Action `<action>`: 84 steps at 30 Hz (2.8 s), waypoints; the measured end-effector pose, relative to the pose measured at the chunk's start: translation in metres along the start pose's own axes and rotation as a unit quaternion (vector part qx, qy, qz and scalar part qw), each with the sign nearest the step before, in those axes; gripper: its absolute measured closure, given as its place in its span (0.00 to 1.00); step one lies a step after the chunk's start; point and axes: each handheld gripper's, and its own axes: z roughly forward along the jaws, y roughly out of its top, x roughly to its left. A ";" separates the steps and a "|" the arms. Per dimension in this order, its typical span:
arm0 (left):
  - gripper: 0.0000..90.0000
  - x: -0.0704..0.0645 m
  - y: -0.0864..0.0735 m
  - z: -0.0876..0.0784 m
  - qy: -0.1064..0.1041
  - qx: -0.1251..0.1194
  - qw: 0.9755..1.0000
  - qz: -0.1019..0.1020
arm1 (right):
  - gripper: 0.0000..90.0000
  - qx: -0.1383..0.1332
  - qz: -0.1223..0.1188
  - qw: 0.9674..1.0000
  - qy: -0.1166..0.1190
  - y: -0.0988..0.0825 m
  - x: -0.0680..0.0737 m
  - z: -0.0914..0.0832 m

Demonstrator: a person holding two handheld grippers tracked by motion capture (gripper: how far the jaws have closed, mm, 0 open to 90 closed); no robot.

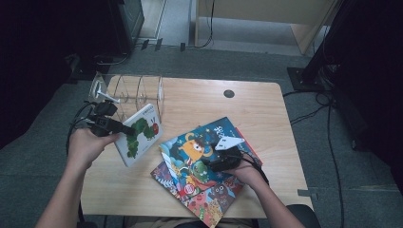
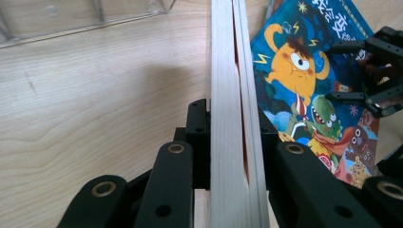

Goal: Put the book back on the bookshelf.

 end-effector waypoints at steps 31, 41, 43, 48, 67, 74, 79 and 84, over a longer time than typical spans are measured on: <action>0.85 0.007 0.035 0.006 0.046 -0.010 0.998 -0.036 | 0.29 0.000 0.002 1.000 0.002 0.000 0.000 0.000; 0.85 0.003 0.054 0.016 0.066 -0.002 0.997 -0.037 | 0.29 -0.001 0.002 1.000 0.002 0.000 -0.001 0.000; 0.85 0.003 0.057 0.017 0.067 -0.001 0.997 -0.038 | 0.29 -0.001 0.002 1.000 0.002 0.000 -0.001 0.000; 0.85 0.002 0.063 0.021 0.087 -0.001 0.995 -0.038 | 0.29 -0.001 0.001 1.000 0.002 0.000 -0.001 0.000; 0.85 0.004 0.073 0.047 0.102 -0.004 0.994 -0.038 | 0.29 0.000 0.003 1.000 0.003 0.000 -0.001 0.000; 0.85 0.006 0.071 0.050 0.098 0.003 0.994 -0.043 | 0.29 0.000 0.002 1.000 0.002 0.000 -0.001 0.000; 0.85 0.008 0.070 0.051 0.092 0.009 0.995 -0.047 | 0.29 0.000 0.002 1.000 0.003 0.000 -0.001 0.000; 0.85 0.011 0.068 0.054 0.090 0.022 0.994 -0.048 | 0.29 0.000 0.002 1.000 0.002 0.000 -0.001 0.000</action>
